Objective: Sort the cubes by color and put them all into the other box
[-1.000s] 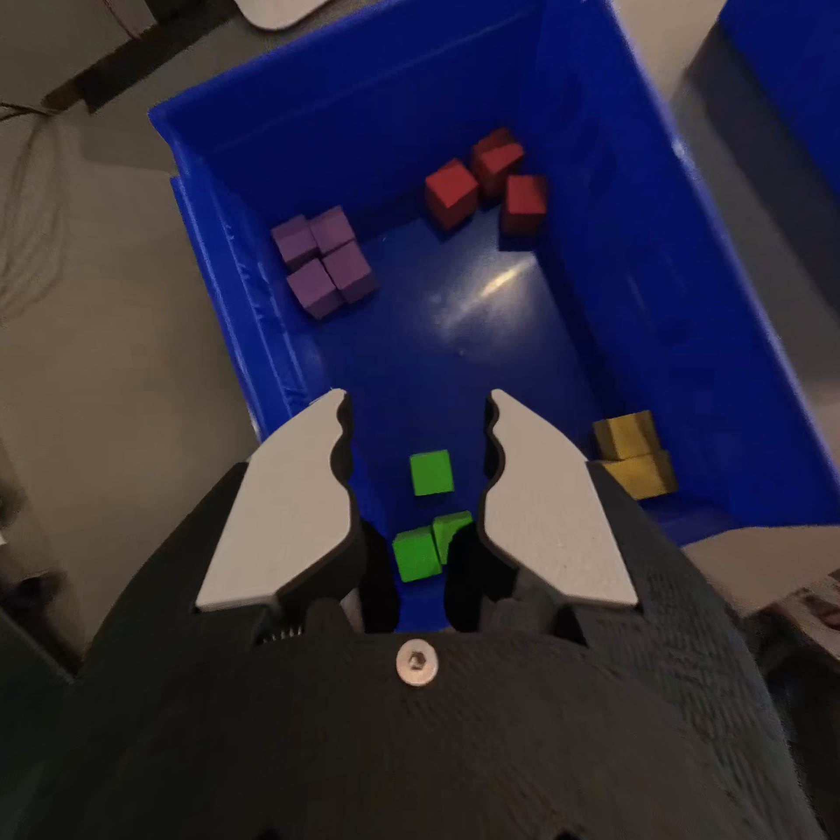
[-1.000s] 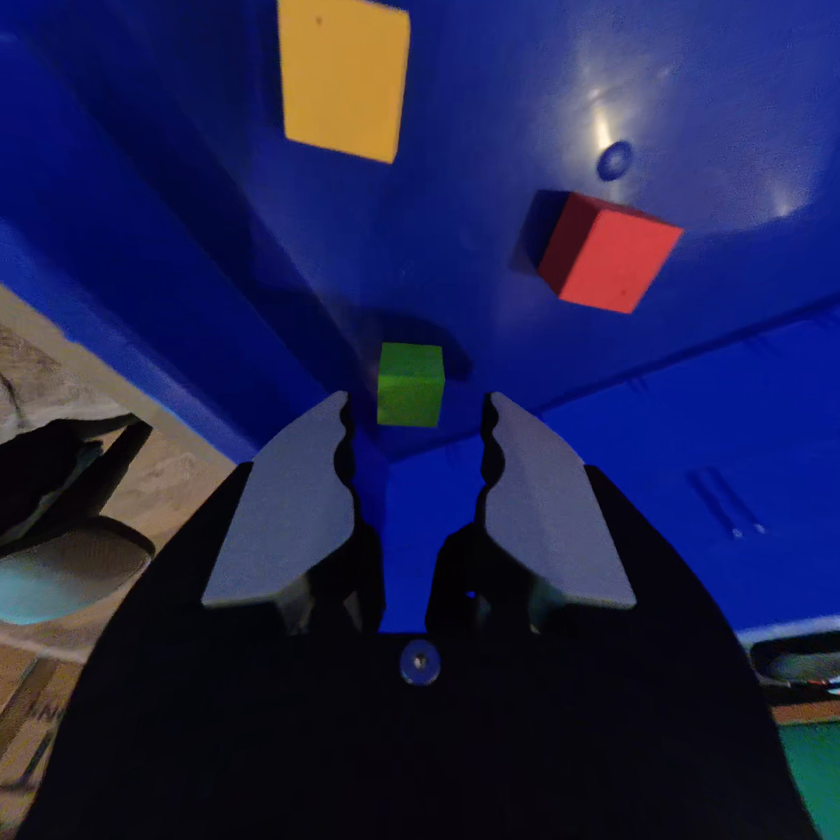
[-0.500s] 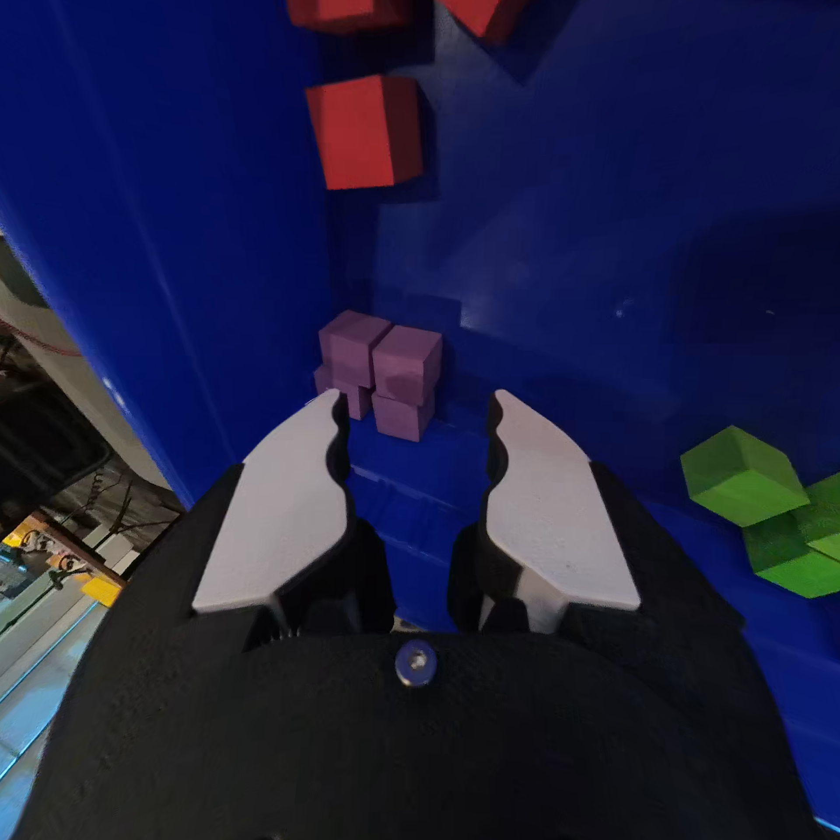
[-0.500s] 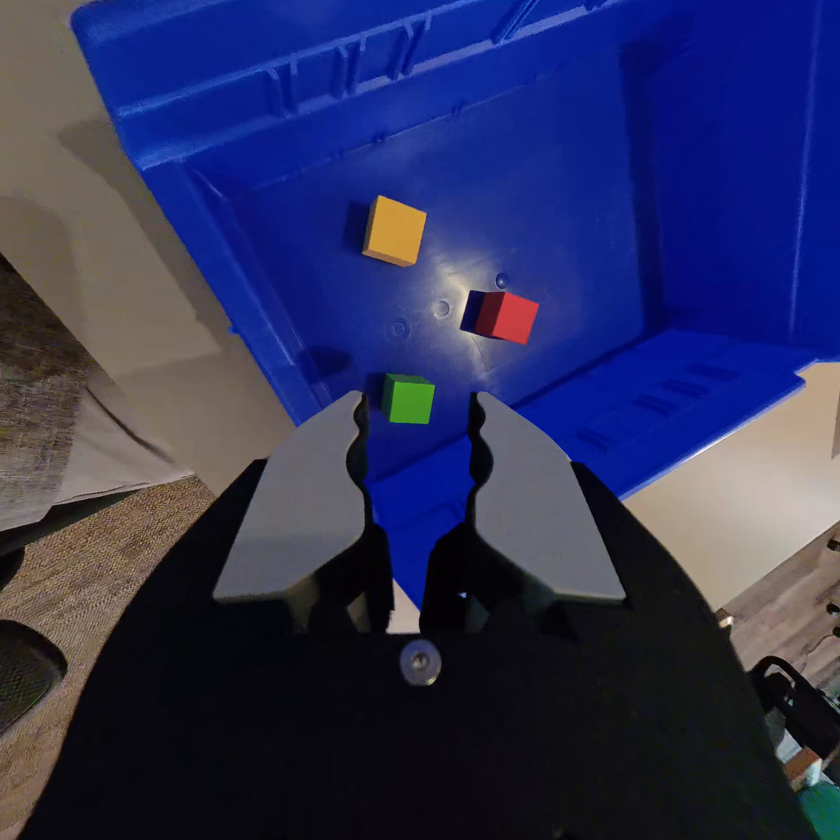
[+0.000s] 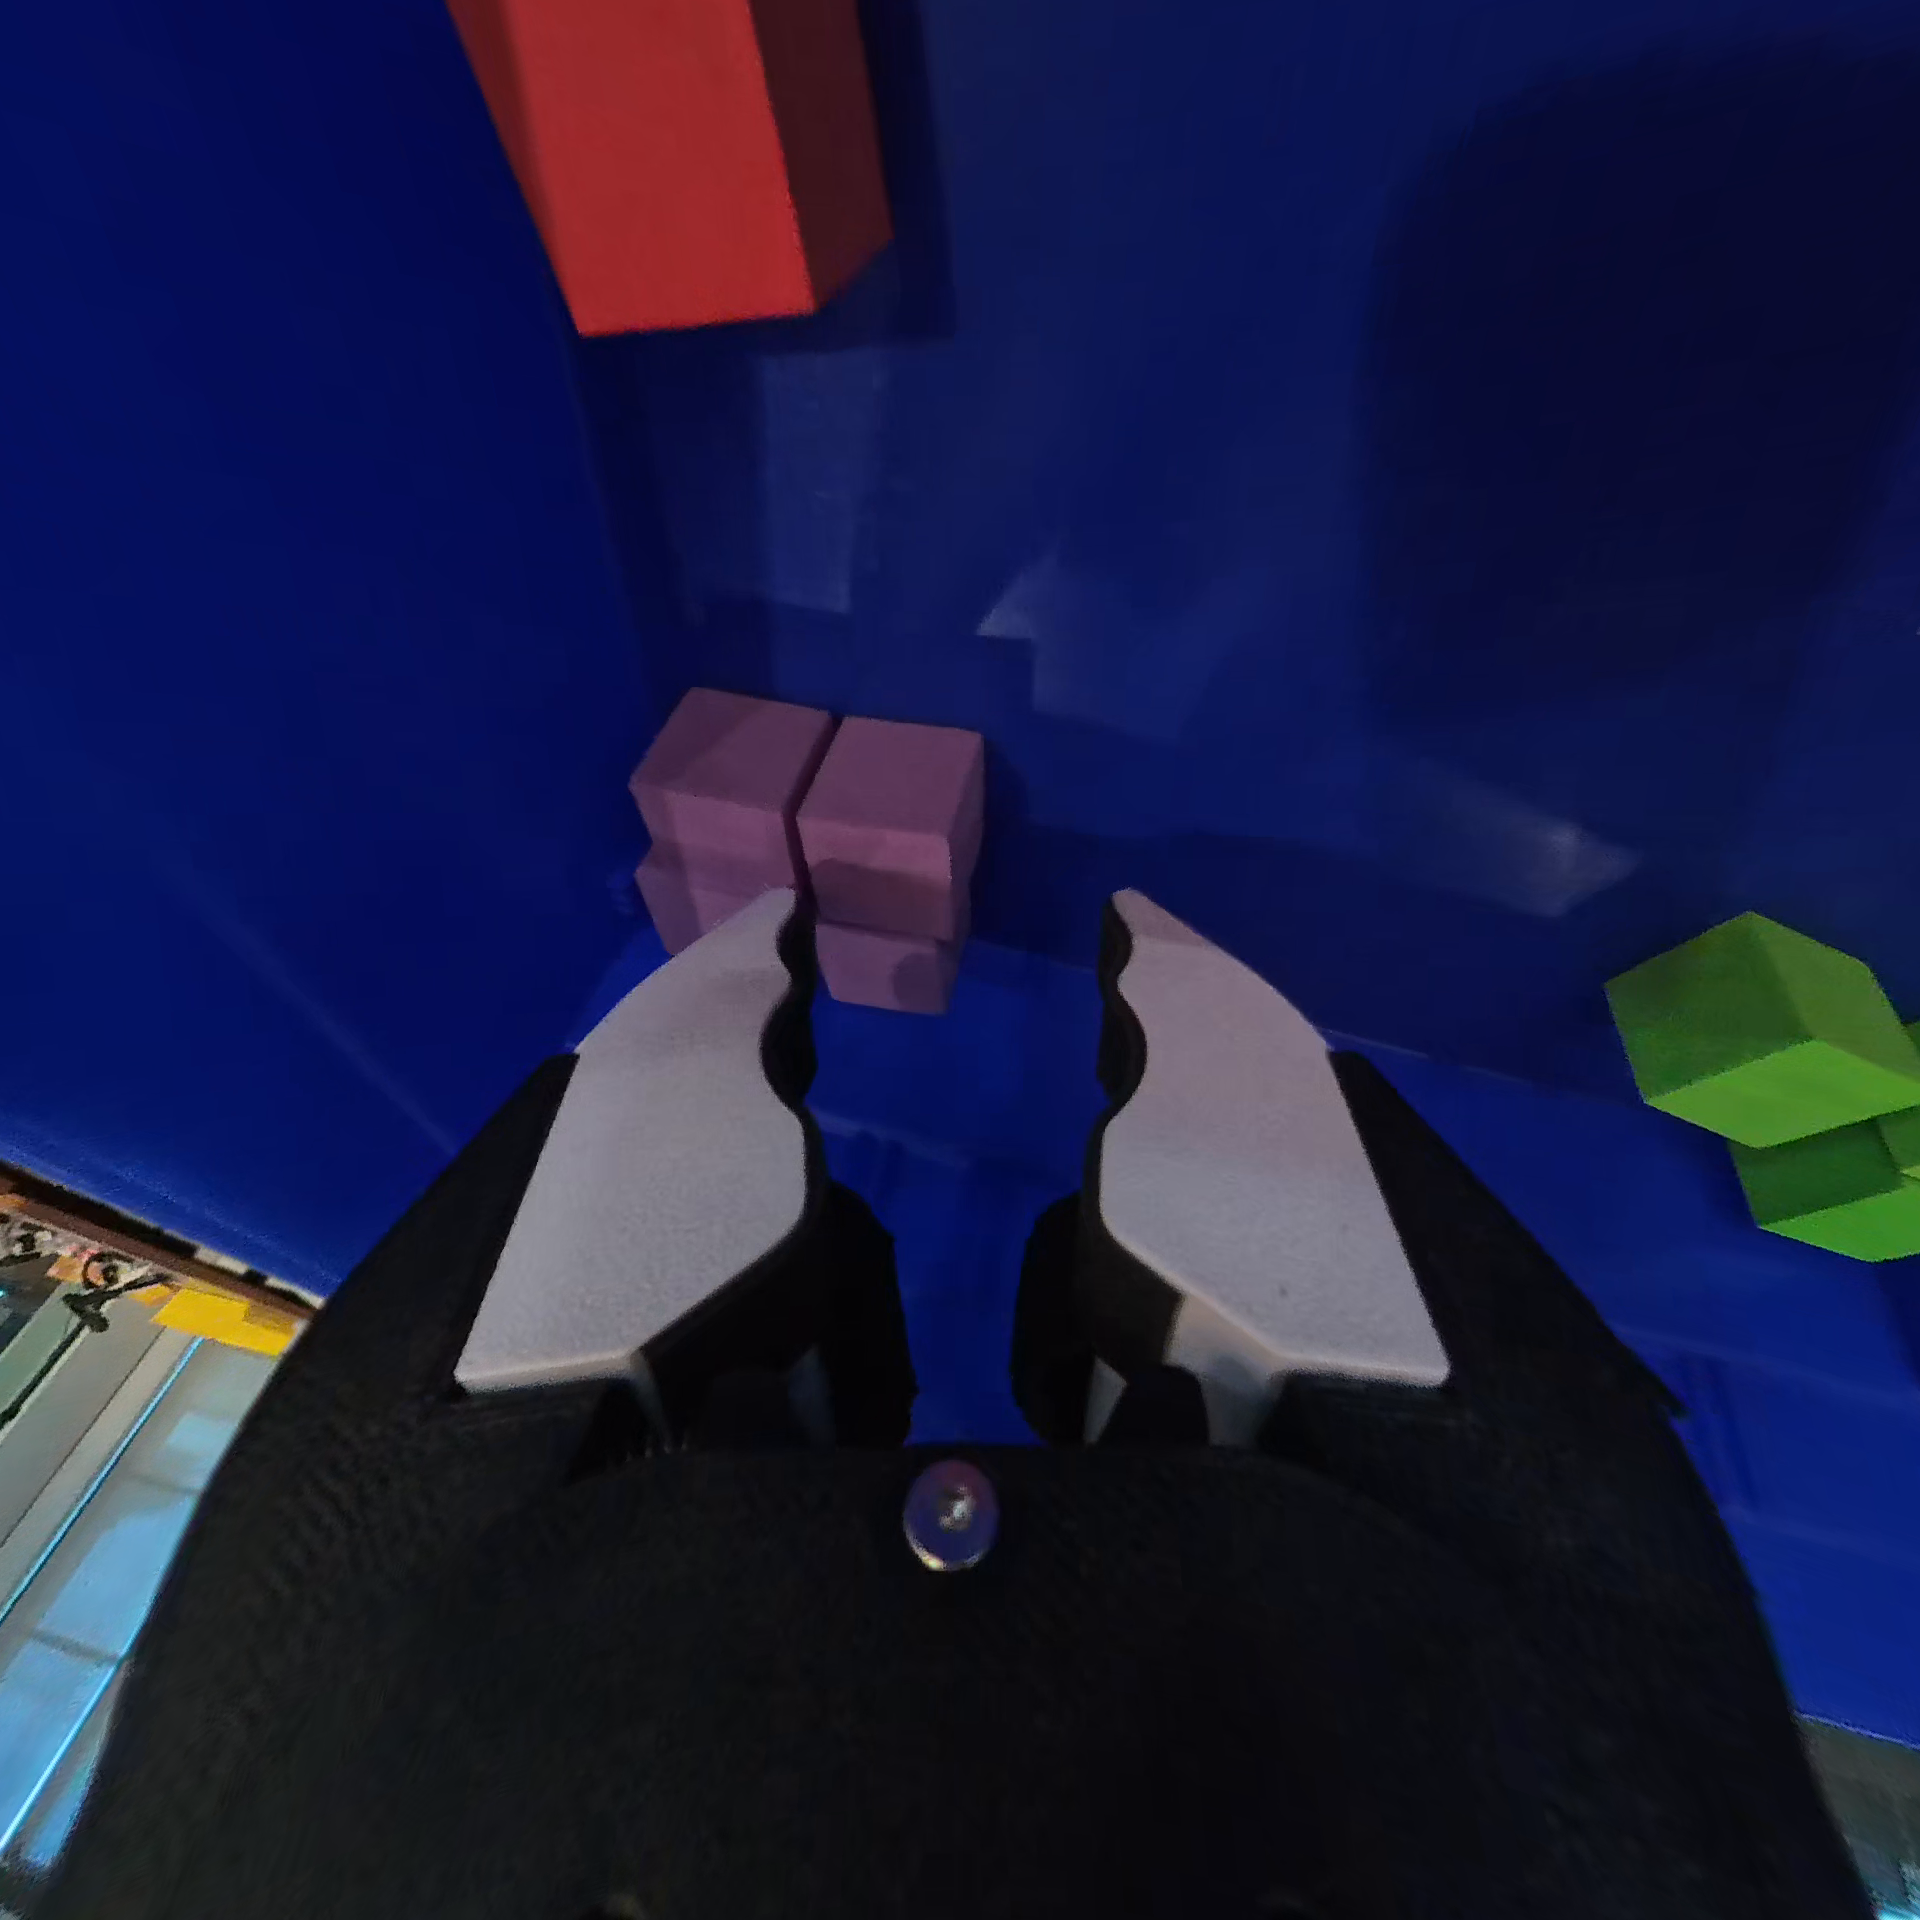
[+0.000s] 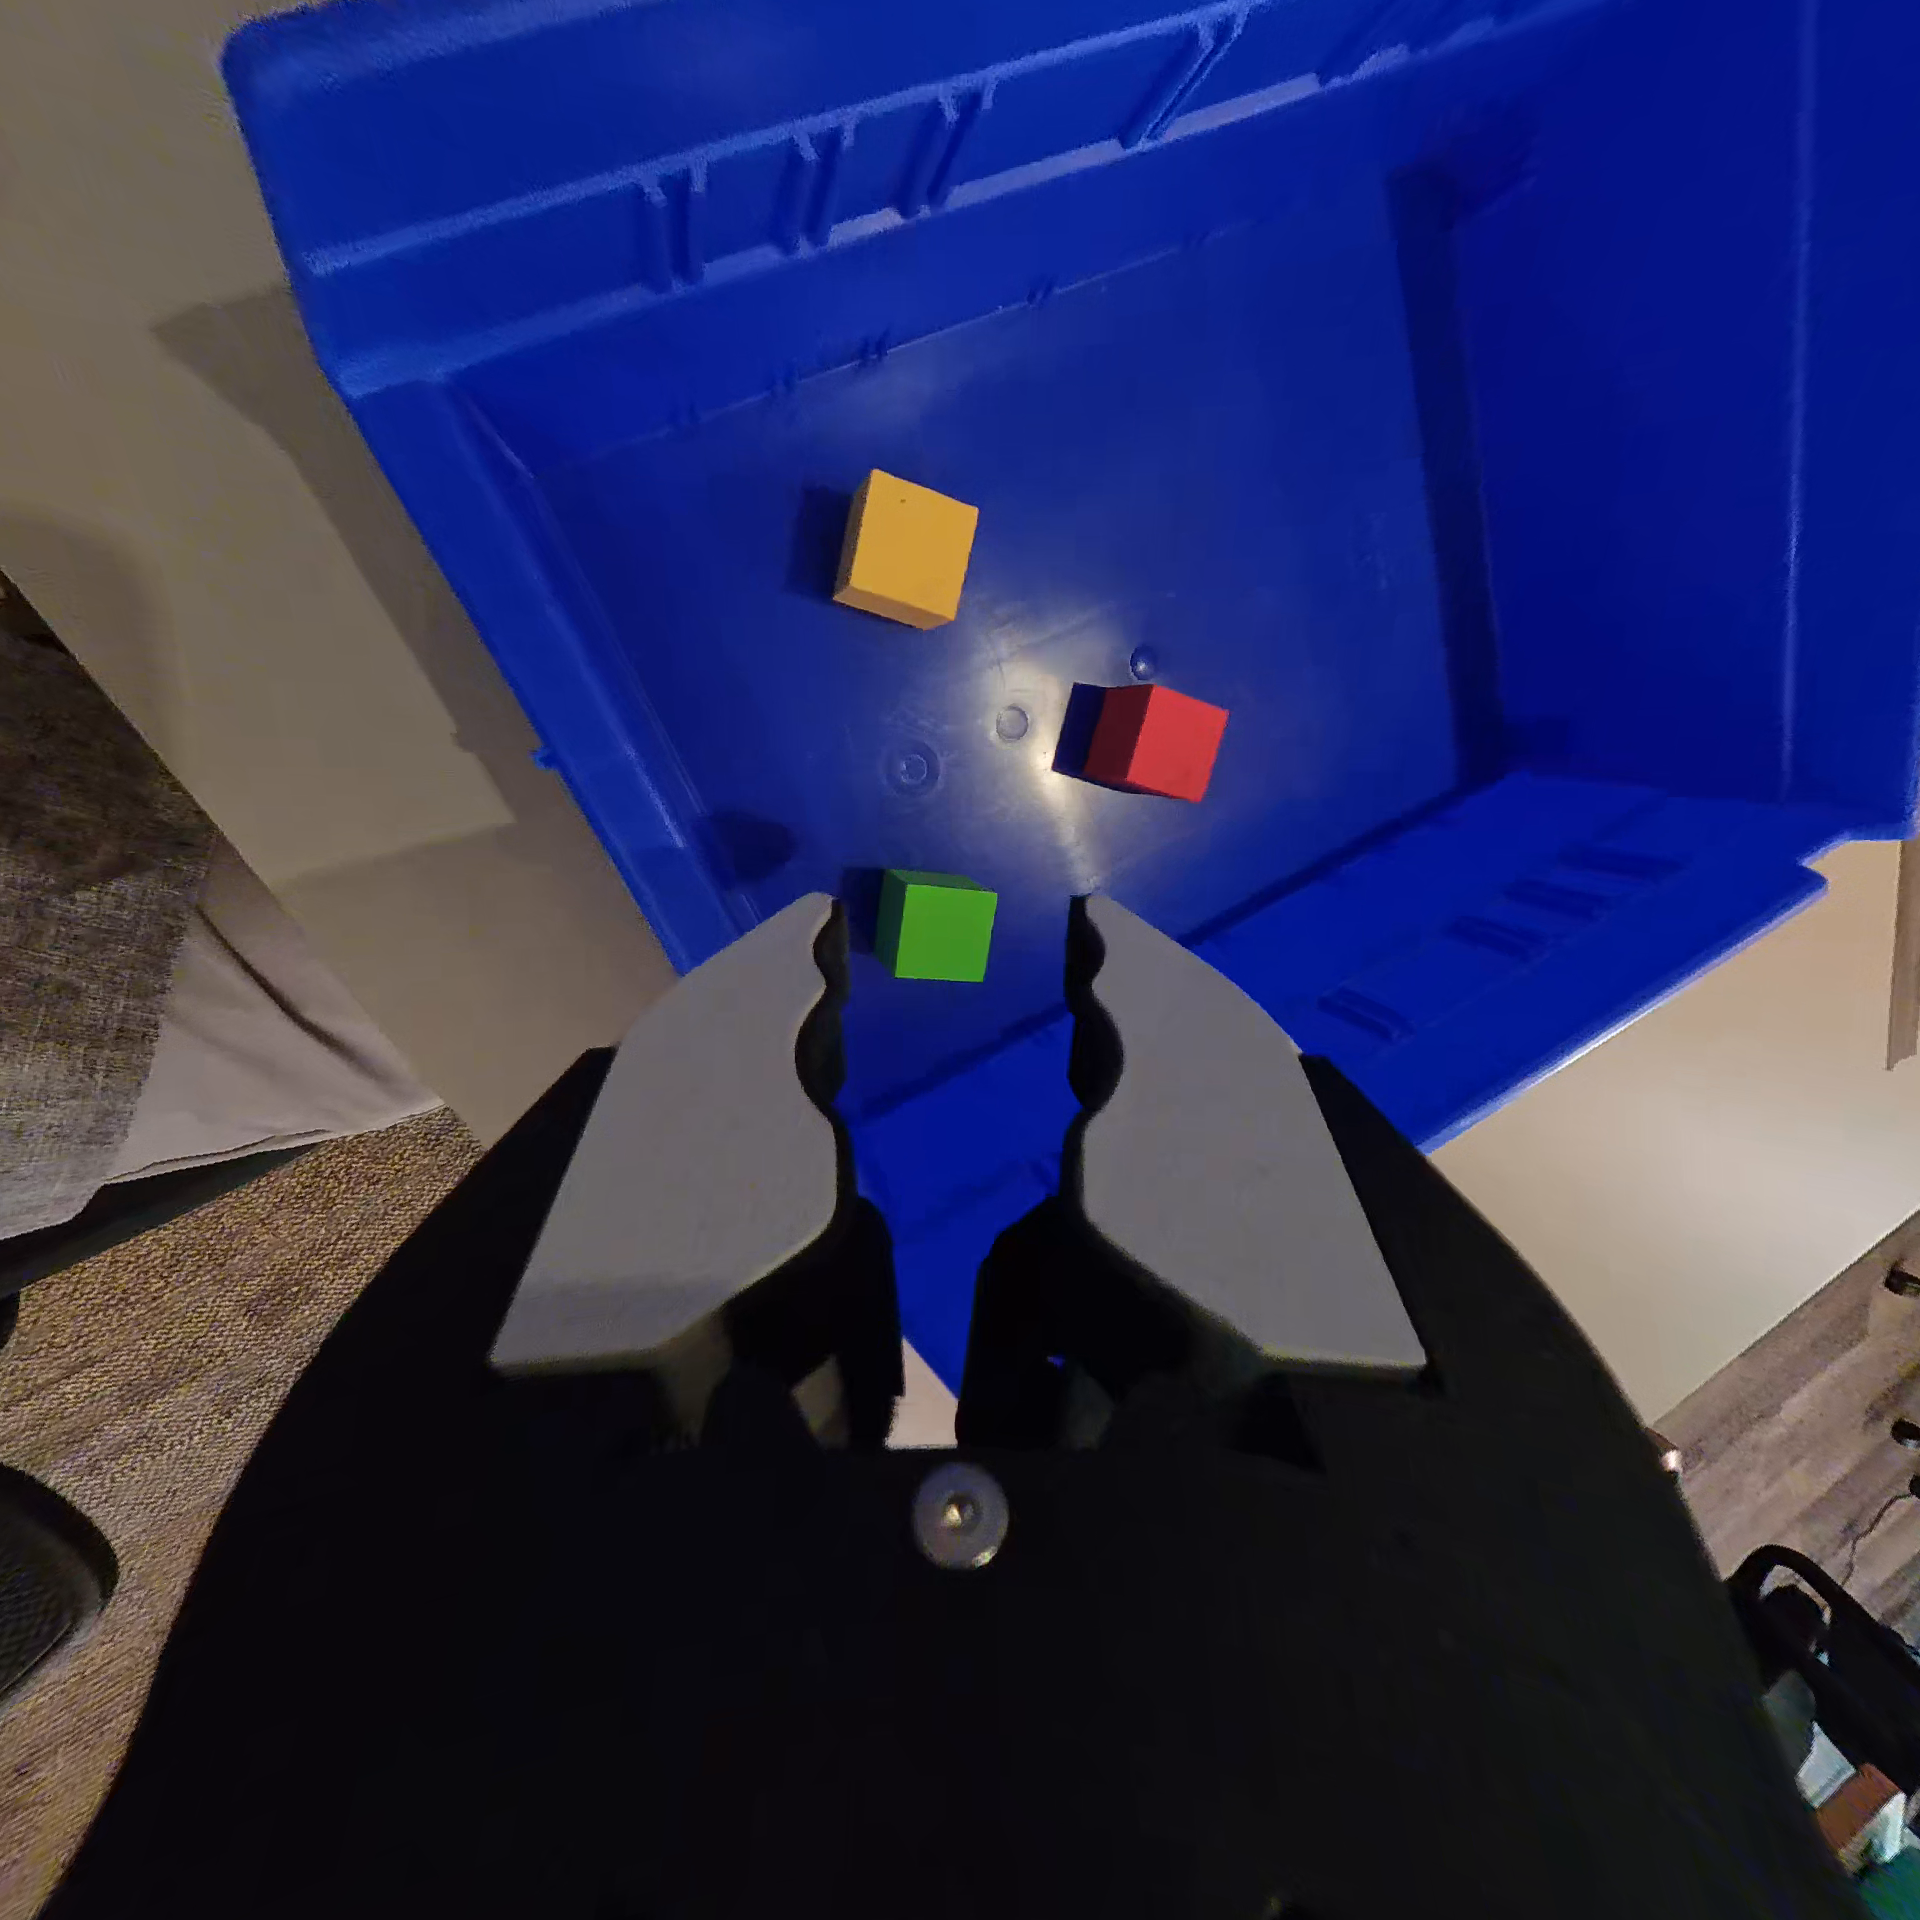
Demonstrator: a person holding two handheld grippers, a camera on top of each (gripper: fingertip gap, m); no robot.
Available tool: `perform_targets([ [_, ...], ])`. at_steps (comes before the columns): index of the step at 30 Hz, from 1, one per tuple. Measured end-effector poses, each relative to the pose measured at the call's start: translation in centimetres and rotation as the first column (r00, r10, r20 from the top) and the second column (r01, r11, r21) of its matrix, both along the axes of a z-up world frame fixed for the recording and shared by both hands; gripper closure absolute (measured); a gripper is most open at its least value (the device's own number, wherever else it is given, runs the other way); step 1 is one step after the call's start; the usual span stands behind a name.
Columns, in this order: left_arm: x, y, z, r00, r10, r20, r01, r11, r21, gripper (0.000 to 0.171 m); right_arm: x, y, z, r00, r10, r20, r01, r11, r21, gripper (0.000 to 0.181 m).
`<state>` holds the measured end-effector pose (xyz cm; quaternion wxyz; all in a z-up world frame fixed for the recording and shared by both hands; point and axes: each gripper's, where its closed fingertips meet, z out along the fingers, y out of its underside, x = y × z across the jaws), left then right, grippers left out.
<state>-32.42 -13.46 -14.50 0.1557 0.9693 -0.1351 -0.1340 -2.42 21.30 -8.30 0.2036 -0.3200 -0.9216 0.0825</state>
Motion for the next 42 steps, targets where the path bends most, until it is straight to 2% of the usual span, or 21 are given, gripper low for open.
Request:
perform_targets([
  [7,1.7,0.3,0.2,0.994,0.032,0.1,-0.036,0.998,0.043,0.126,-0.1,0.0,0.2,1.0,0.005,-0.021,-0.005,1.0,-0.002,0.141],
  [20,1.4,1.1,-0.8,0.994,0.055,0.098,-0.061,0.997,0.053,0.122,0.1,-0.6,0.3,0.999,0.019,-0.028,-0.019,1.0,0.004,0.142],
  [23,1.1,0.8,-1.3,0.997,0.04,0.07,-0.04,0.999,-0.001,0.129,0.2,-0.7,0.6,0.999,0.024,-0.038,-0.024,1.0,0.005,0.142],
  [25,1.0,0.8,-1.3,0.998,0.026,0.063,-0.026,1.0,-0.013,0.141,0.3,-0.8,0.7,0.999,0.028,-0.047,-0.028,1.0,0.003,0.142],
  [28,1.3,0.7,-1.2,0.997,0.02,0.074,-0.019,1.0,-0.017,0.142,0.3,-0.8,0.8,0.998,0.028,-0.054,-0.028,1.0,0.001,0.142],
  [30,1.7,1.0,-0.7,0.995,0.048,0.089,-0.051,0.998,0.027,0.142,0.4,-0.8,0.8,0.998,0.03,-0.059,-0.03,1.0,-0.002,0.143],
  [32,3.1,2.0,0.3,0.98,0.113,0.166,-0.137,0.98,0.143,0.142,0.3,-1.2,0.9,0.996,0.042,-0.075,-0.044,0.999,-0.017,0.143],
  [35,6.6,4.3,3.2,0.91,0.156,0.384,-0.301,0.886,0.354,0.142,-0.5,-2.8,1.8,0.984,0.083,-0.16,-0.095,0.993,-0.071,0.143],
  [37,9.6,5.7,5.9,0.825,0.113,0.554,-0.413,0.79,0.454,0.141,-1.5,-4.9,3.0,0.954,0.132,-0.268,-0.171,0.977,-0.129,0.141],
  [39,12.8,6.8,9.2,0.693,0.018,0.721,-0.532,0.687,0.494,0.141,-2.4,-7.7,4.5,0.895,0.189,-0.403,-0.278,0.945,-0.174,0.138],
  [42,17.5,8.0,14.8,0.417,-0.203,0.886,-0.691,0.562,0.454,0.142,-3.5,-12.4,7.5,0.76,0.246,-0.601,-0.424,0.889,-0.172,0.138],
])
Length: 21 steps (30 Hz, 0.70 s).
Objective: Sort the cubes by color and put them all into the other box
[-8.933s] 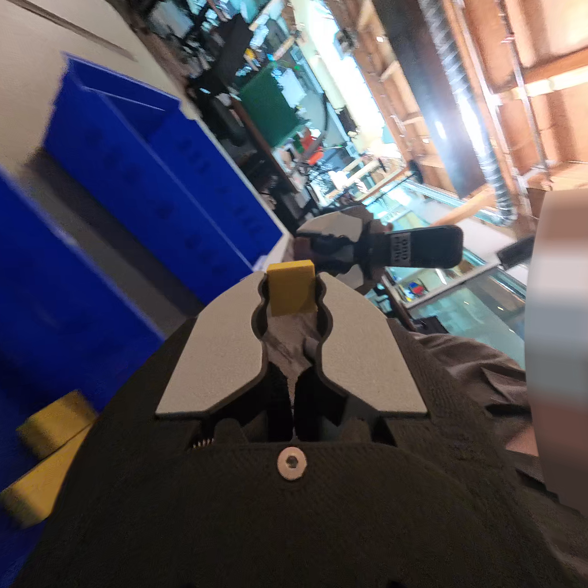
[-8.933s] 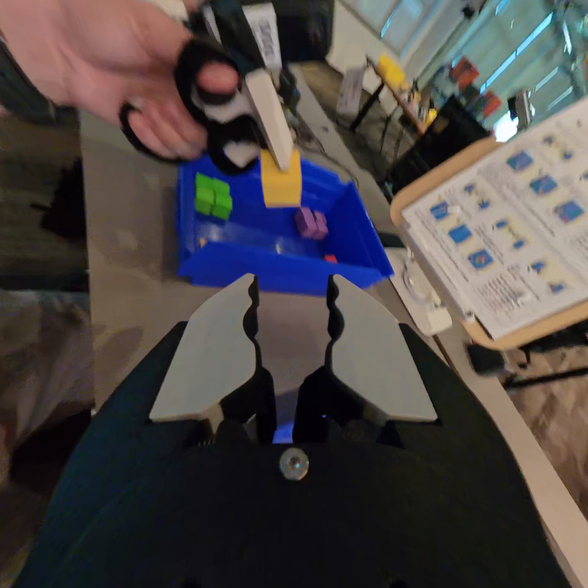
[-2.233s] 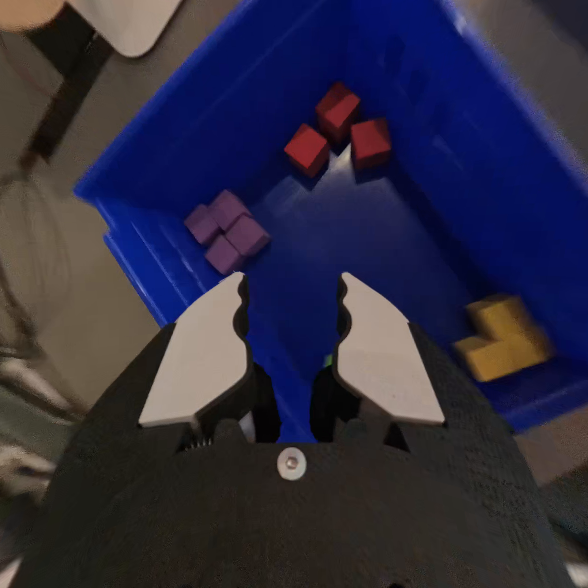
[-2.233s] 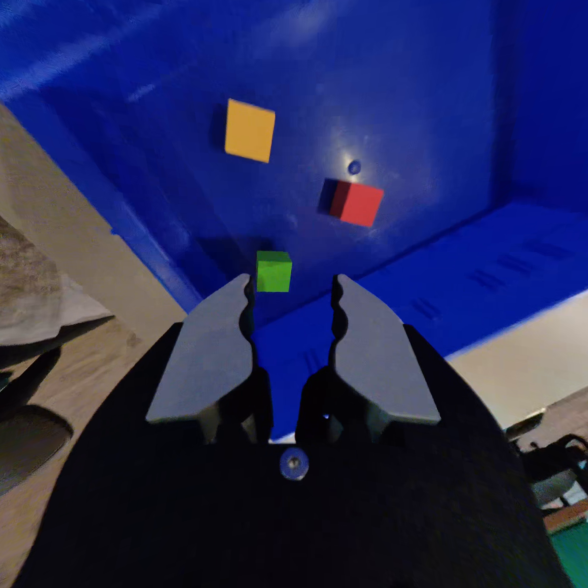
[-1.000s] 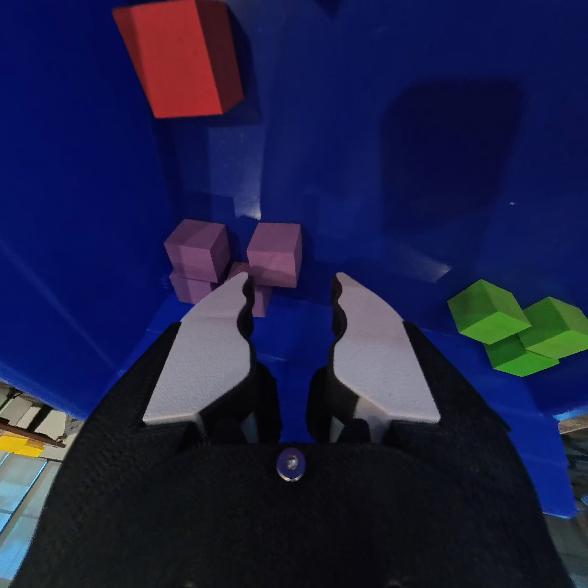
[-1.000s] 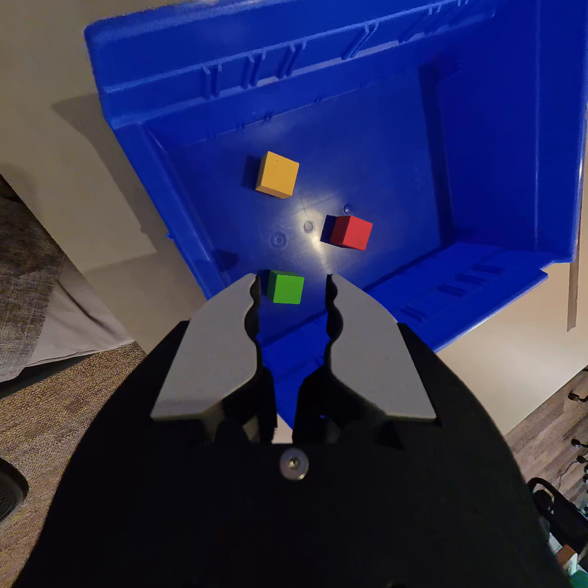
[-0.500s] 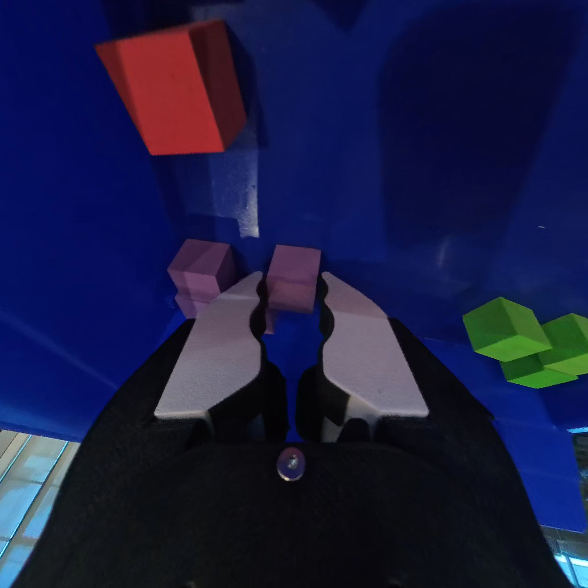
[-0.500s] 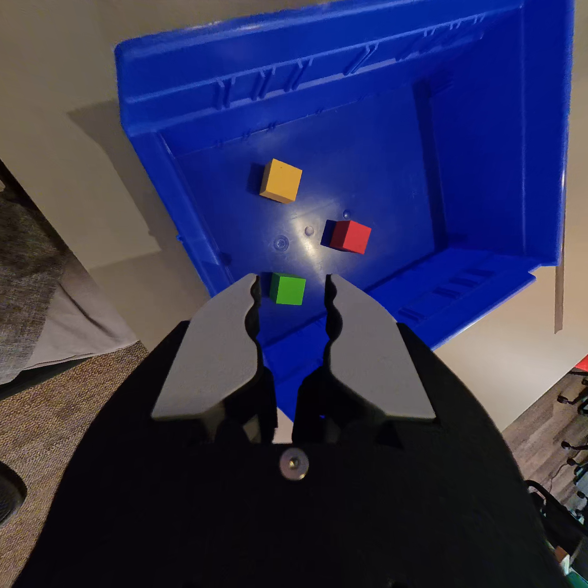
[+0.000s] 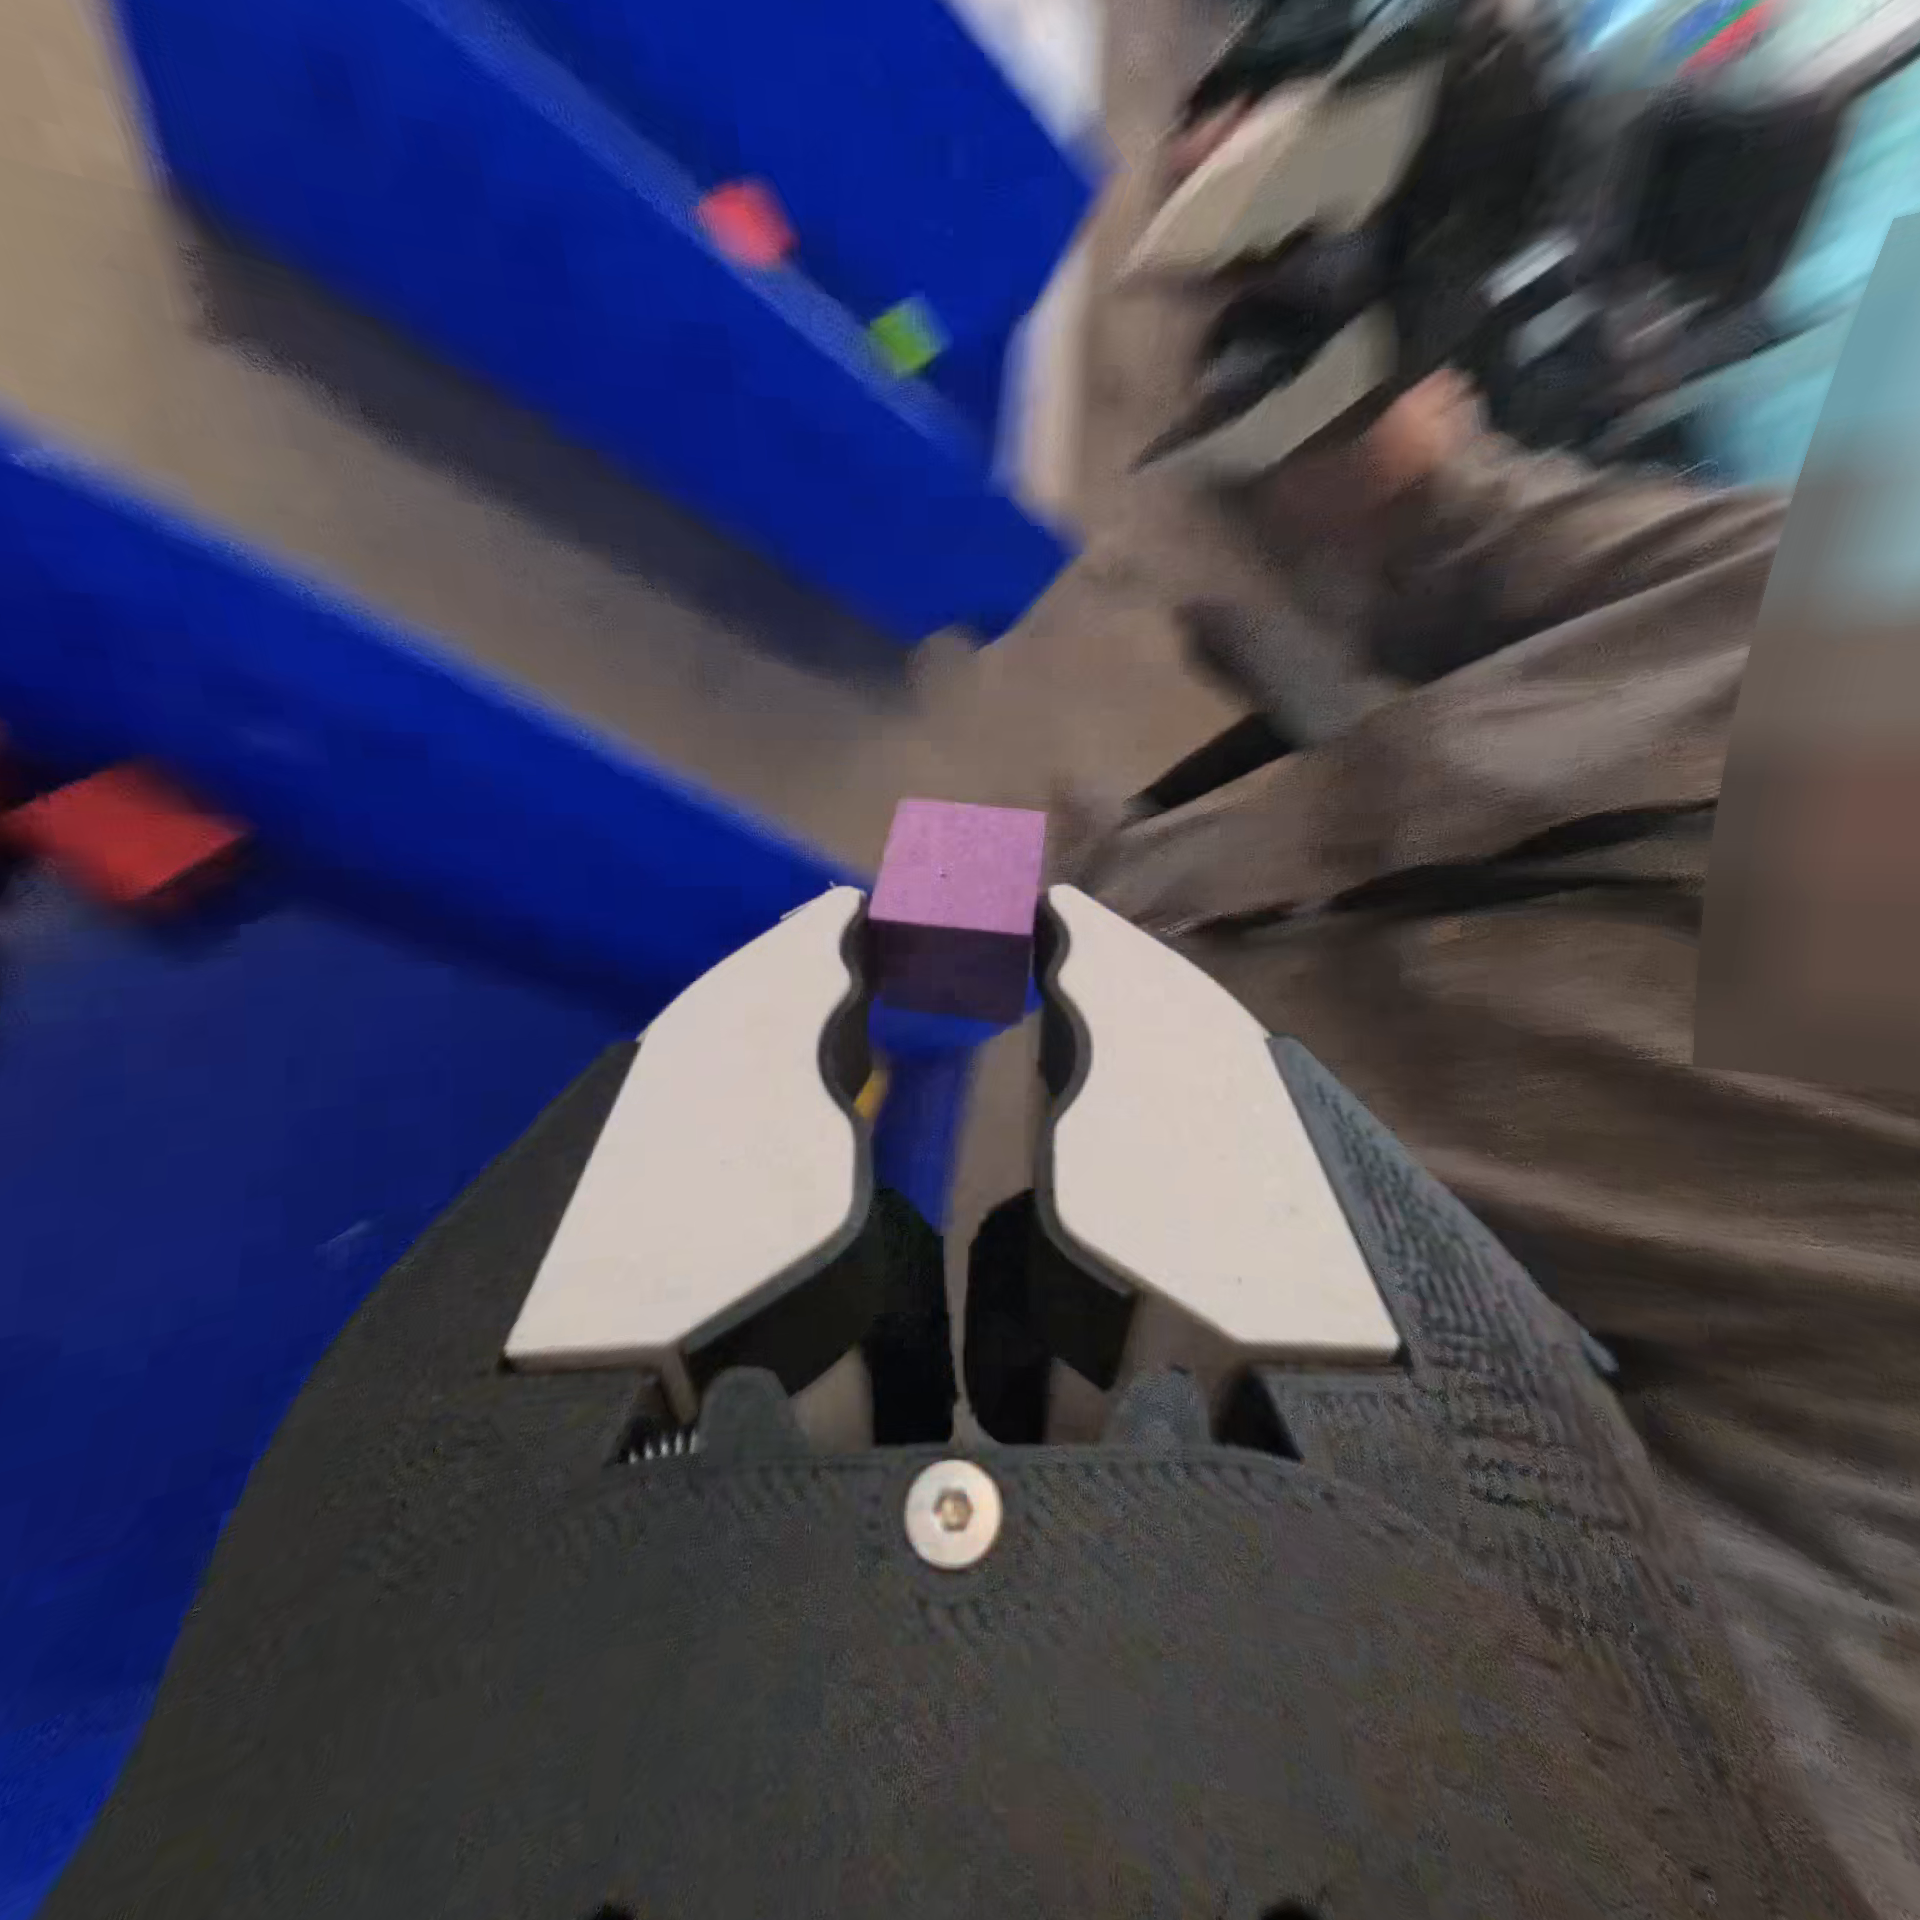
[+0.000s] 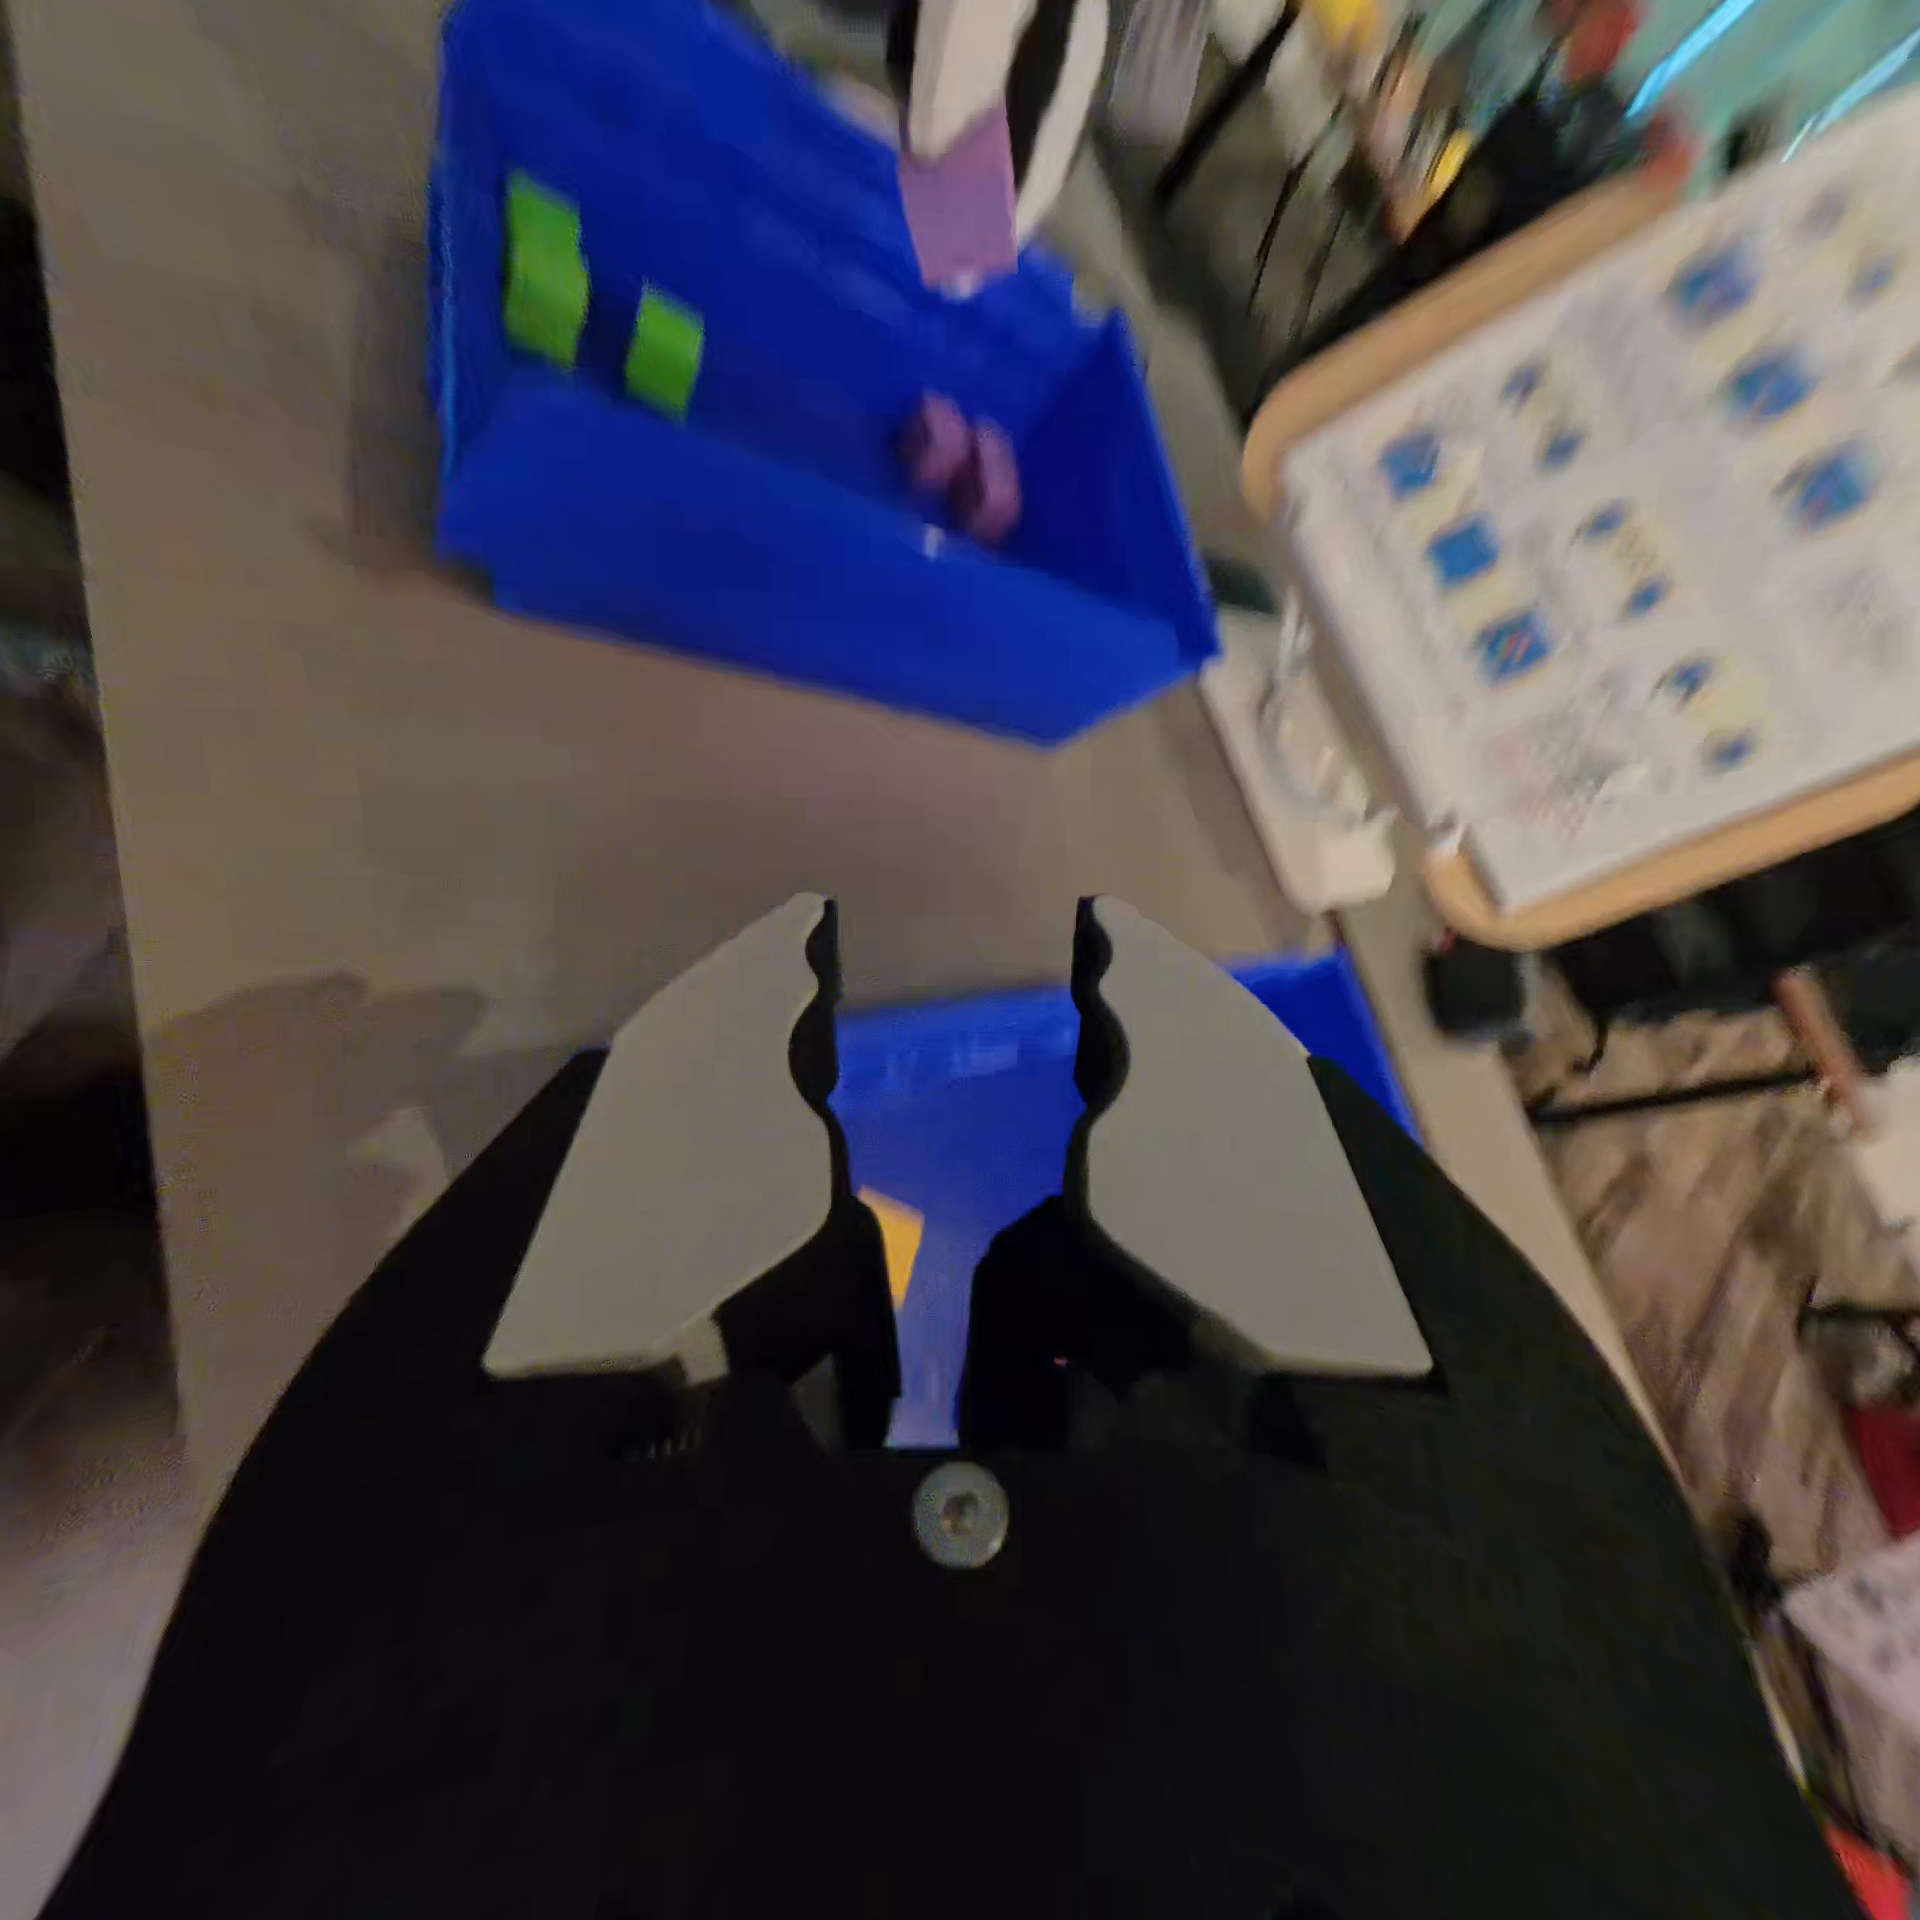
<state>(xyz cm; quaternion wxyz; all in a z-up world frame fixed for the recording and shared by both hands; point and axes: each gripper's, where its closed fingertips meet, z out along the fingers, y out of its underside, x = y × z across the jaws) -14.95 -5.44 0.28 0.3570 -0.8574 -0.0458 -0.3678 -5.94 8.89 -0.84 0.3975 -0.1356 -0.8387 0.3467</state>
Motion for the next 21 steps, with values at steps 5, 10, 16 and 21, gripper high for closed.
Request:
perform_targets([
  [5,6.0,1.1,3.4,0.939,-0.048,0.339,0.021,0.996,0.084,0.142,-0.9,-7.4,3.9,0.969,0.131,-0.21,-0.147,0.987,-0.066,0.144],
  [10,10.3,1.8,4.3,0.89,-0.12,0.44,0.081,0.991,0.105,0.142,-0.4,-12.1,5.3,0.95,0.235,-0.207,-0.26,0.96,-0.101,0.144],
  [16,12.4,2.5,5.3,0.893,-0.163,0.42,0.112,0.983,0.144,0.142,0.8,-13.7,5.9,0.943,0.281,-0.176,-0.307,0.942,-0.139,0.15],
  [21,12.9,3.2,5.3,0.892,-0.17,0.418,0.108,0.98,0.168,0.142,1.3,-13.0,5.9,0.951,0.277,-0.14,-0.296,0.943,-0.148,0.153],
])
